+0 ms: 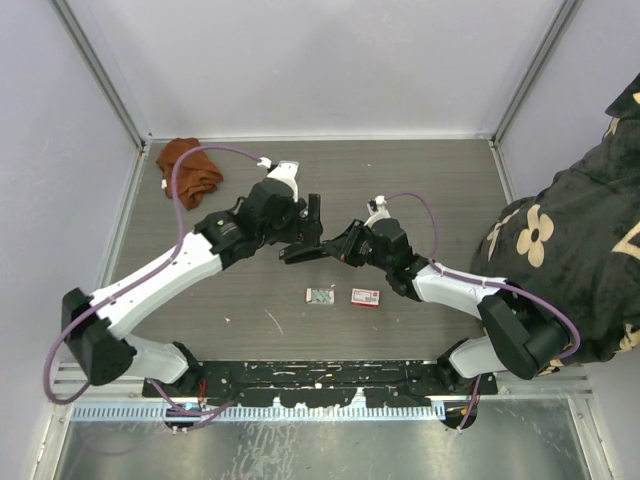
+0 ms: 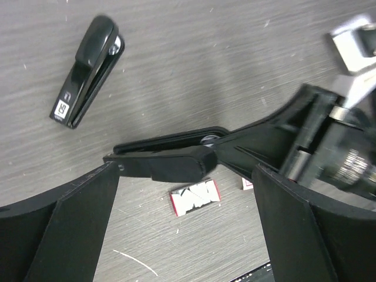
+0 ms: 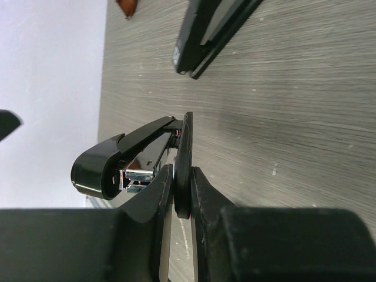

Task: Load the staples into the stapler
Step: Open the stapler at the center of the board, then place the stapler at the center of the board.

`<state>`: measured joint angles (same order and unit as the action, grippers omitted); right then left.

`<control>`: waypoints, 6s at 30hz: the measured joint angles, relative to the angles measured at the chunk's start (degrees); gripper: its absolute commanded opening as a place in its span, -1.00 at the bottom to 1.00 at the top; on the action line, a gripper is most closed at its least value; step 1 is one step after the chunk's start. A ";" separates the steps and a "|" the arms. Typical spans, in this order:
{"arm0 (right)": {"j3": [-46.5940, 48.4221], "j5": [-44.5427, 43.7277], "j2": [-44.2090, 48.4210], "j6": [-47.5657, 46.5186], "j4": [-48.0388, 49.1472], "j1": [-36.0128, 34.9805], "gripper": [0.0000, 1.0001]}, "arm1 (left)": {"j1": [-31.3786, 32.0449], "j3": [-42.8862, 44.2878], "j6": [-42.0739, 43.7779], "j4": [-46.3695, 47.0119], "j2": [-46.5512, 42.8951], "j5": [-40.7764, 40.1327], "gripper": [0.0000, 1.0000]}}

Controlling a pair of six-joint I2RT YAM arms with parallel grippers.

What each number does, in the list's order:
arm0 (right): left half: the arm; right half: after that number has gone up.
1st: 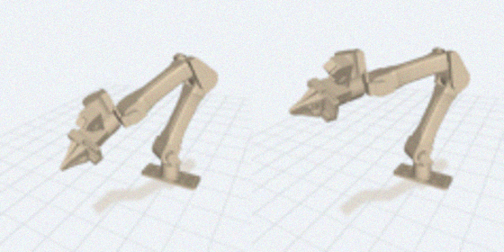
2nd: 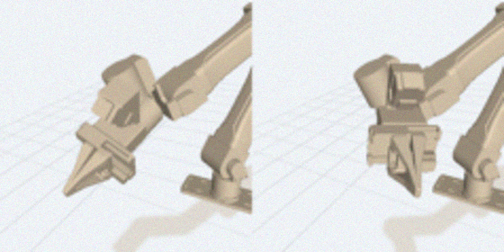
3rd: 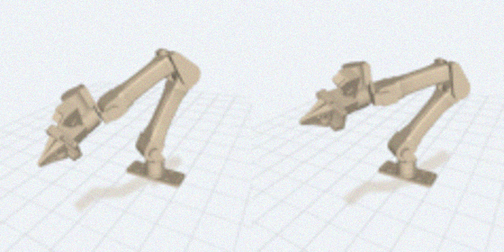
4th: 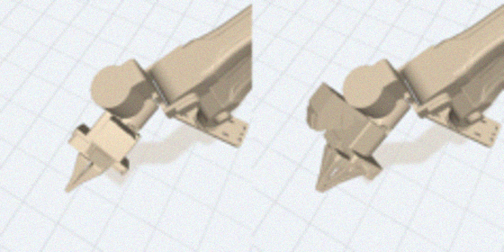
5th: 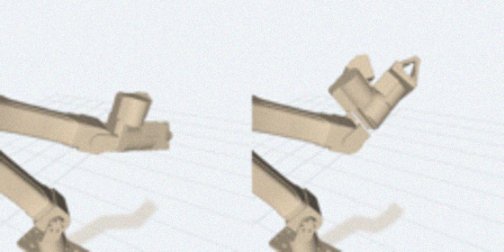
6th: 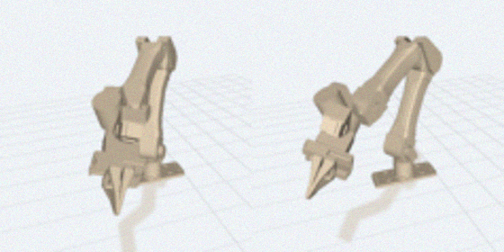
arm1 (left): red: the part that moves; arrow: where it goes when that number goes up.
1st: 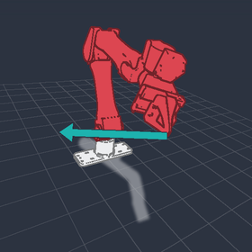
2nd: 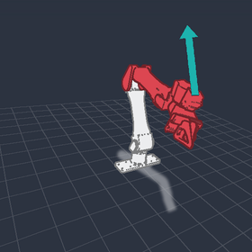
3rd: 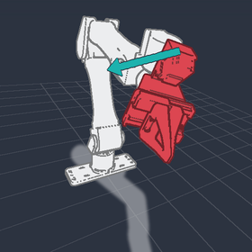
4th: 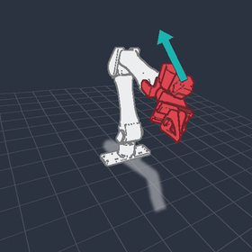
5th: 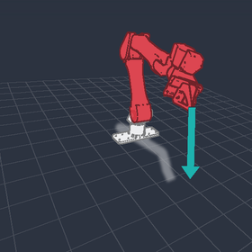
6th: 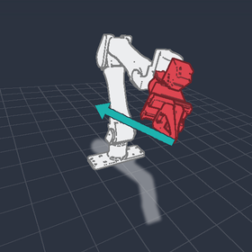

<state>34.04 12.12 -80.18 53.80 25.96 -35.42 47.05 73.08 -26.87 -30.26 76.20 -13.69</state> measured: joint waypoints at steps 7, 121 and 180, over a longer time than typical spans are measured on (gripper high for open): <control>0.00 -3.28 0.00 -1.88 -2.89 -0.04 -0.99 | -1.81 0.28 -4.20 -1.38 9.55 3.02 0.96; -7.82 9.07 -1.88 -5.70 -0.46 19.80 0.01 | -26.73 -24.79 0.76 12.02 2.99 14.91 0.91; -9.31 11.91 -0.79 -6.73 -1.66 20.06 0.02 | -30.73 -25.64 -2.64 26.64 16.26 24.33 -0.25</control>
<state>24.73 24.03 -80.97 47.07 24.29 -15.35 16.32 47.44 -29.52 -3.62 92.47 10.63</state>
